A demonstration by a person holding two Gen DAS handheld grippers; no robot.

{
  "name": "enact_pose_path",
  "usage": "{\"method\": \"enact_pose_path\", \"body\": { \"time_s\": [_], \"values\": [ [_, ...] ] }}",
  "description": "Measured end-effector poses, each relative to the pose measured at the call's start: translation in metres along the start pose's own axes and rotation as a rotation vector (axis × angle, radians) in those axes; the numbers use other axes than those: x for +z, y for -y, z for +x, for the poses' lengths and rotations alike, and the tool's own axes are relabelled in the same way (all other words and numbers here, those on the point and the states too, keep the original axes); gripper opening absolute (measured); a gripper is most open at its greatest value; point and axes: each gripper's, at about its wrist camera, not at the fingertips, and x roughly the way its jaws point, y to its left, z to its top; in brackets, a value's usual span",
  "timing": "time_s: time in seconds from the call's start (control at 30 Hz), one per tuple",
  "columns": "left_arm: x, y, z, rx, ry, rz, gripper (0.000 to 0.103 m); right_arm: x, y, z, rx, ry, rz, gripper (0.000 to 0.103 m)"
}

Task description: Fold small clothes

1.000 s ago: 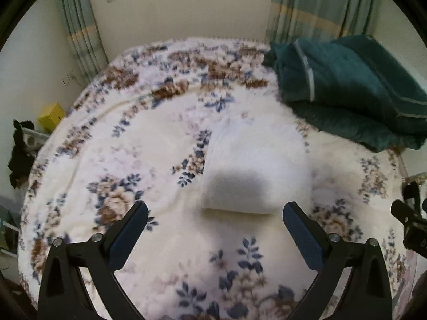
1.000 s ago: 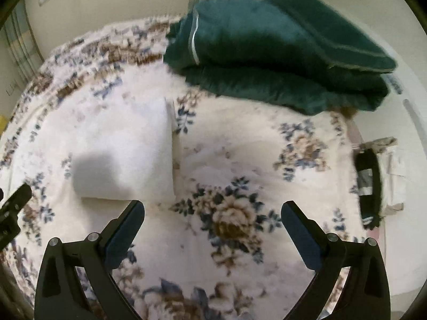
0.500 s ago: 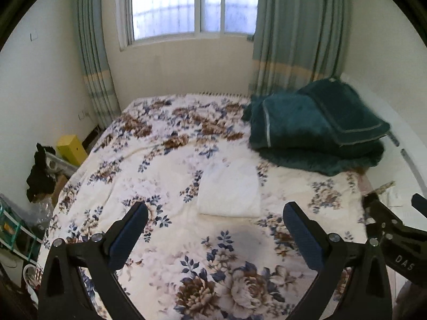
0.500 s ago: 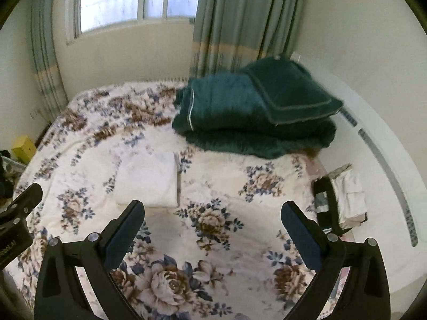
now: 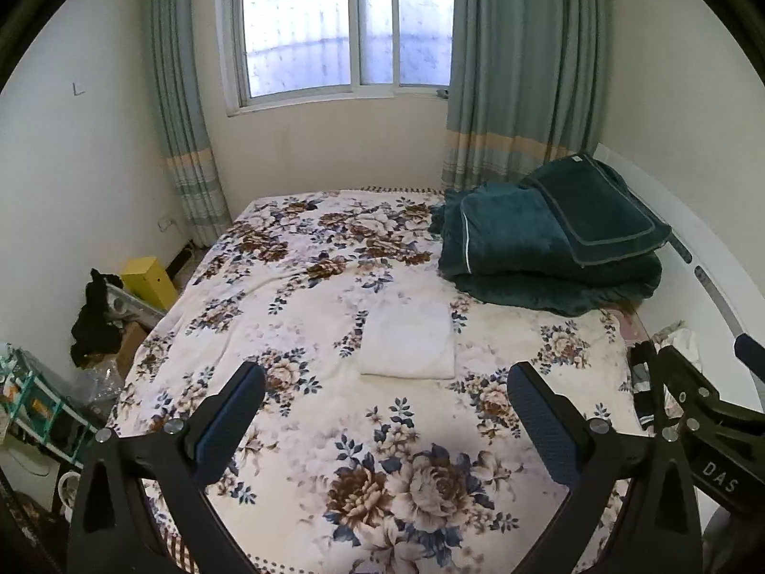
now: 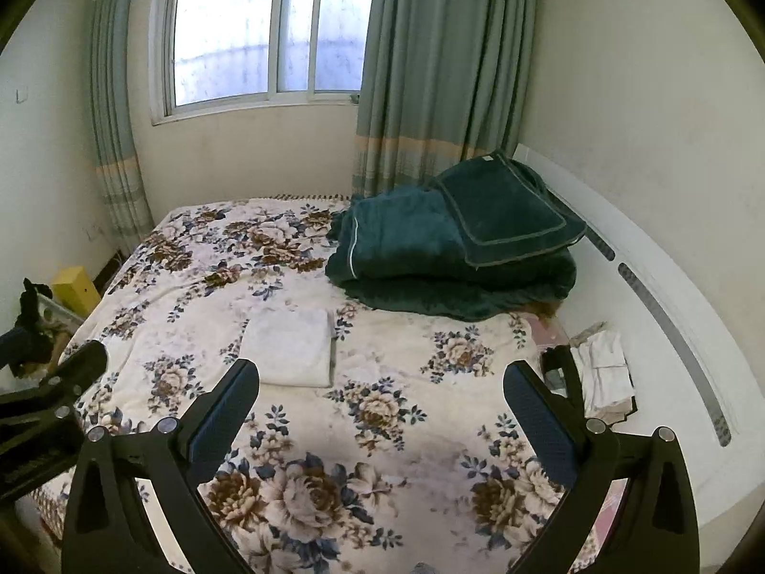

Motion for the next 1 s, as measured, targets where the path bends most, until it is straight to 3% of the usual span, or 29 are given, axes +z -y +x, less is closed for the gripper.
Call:
{"method": "enact_pose_path", "body": {
  "time_s": [0.33,1.0],
  "values": [
    [0.009,-0.002,-0.026,0.061,-0.060,-0.031,0.103,0.023,0.008,-0.025,0.073,-0.088,-0.037,0.103],
    [0.027,-0.004,-0.052,0.066,-0.014,-0.024,0.103,0.045,0.010,-0.043,0.088,-0.030,-0.062,0.103]
  ]
}}
